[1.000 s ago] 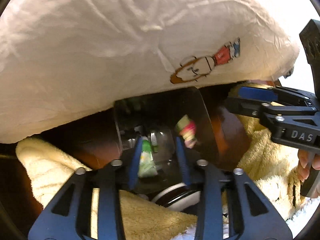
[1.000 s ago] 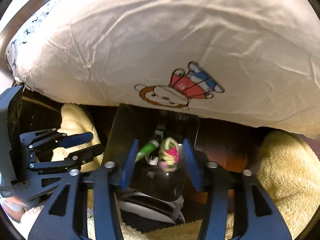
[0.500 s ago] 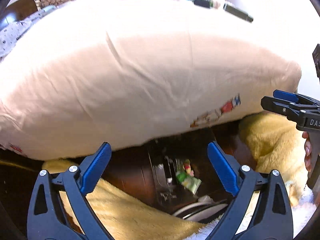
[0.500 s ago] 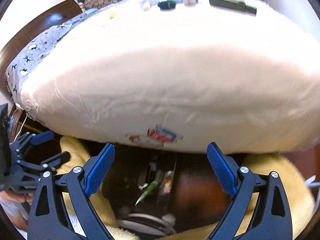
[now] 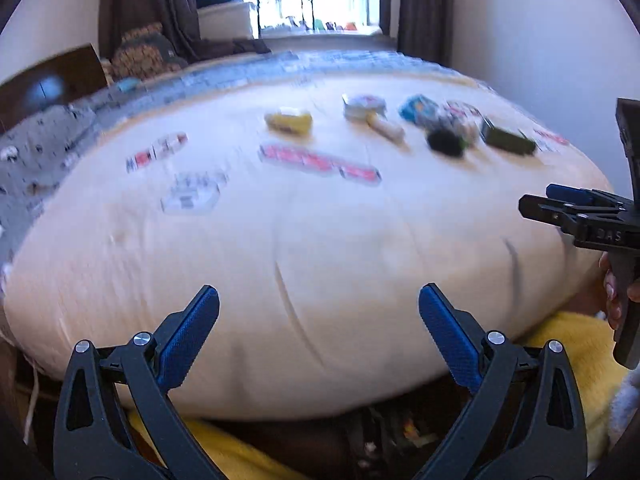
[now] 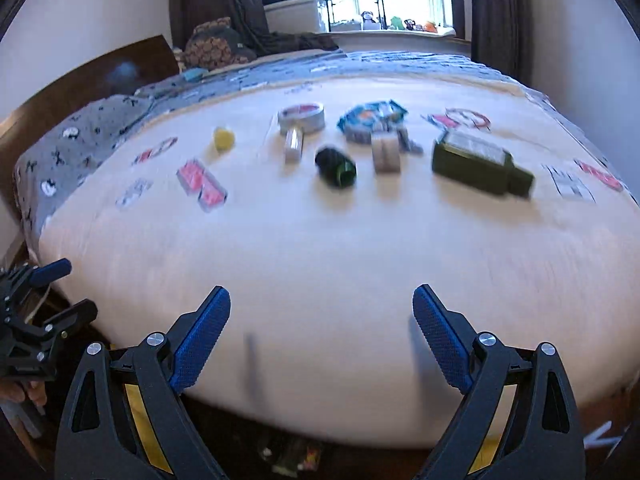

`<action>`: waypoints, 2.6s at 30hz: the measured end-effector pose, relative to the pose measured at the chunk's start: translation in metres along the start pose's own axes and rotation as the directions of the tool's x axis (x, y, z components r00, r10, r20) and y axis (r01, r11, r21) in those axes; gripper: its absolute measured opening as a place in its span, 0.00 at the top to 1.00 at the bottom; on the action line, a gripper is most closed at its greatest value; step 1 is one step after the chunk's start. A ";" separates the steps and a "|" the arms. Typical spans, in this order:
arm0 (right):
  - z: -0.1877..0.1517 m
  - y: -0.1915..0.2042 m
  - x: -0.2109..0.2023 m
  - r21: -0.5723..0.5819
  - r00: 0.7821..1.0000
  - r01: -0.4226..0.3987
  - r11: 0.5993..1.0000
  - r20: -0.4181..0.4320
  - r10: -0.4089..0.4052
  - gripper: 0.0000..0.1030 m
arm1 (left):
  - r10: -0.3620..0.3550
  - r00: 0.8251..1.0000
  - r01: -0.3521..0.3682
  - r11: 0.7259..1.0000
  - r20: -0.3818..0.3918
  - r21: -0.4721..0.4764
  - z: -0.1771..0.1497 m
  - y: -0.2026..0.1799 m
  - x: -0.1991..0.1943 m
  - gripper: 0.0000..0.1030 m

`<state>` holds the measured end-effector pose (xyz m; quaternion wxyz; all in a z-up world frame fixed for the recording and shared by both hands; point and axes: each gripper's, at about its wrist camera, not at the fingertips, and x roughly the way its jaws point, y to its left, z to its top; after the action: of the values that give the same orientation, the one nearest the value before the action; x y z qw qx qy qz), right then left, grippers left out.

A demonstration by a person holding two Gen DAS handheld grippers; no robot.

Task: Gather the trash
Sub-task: 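Grasp the yellow lotion bottle with the left tool while the right tool grasps the black spool, then lower the yellow bottle and black spool into the bin and open both tools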

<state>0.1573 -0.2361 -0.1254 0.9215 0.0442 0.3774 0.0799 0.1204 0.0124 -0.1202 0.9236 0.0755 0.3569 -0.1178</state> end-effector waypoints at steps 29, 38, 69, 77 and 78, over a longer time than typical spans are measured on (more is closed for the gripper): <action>0.068 0.003 0.098 -0.119 0.998 0.017 0.993 -0.060 -0.024 0.74 | 0.048 0.997 -0.053 0.994 -0.057 -0.098 0.145 0.024 0.156 0.08; 0.041 0.006 0.060 -0.119 0.999 -0.029 0.992 -0.034 0.025 0.74 | 0.070 0.992 -0.088 0.981 -0.109 -0.171 0.178 0.041 0.209 0.08; -0.022 0.021 -0.038 -0.084 0.999 -0.045 0.995 0.023 0.047 0.74 | -0.112 0.994 0.110 0.988 -0.008 -0.110 0.079 0.011 0.042 0.72; -0.067 0.032 -0.056 -0.035 0.994 -0.112 0.993 -0.006 0.112 0.74 | -0.159 0.987 0.159 0.986 -0.010 -0.048 0.003 -0.019 -0.008 0.71; -0.072 0.033 -0.057 -0.030 0.993 -0.117 0.993 -0.011 0.116 0.74 | -0.165 0.986 0.164 0.986 -0.016 -0.044 -0.006 -0.022 -0.012 0.71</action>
<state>0.0624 -0.2122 -0.1328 0.9141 0.0518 0.3773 0.1394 0.1025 -0.0055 -0.1177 0.9086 0.0271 0.3734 -0.1851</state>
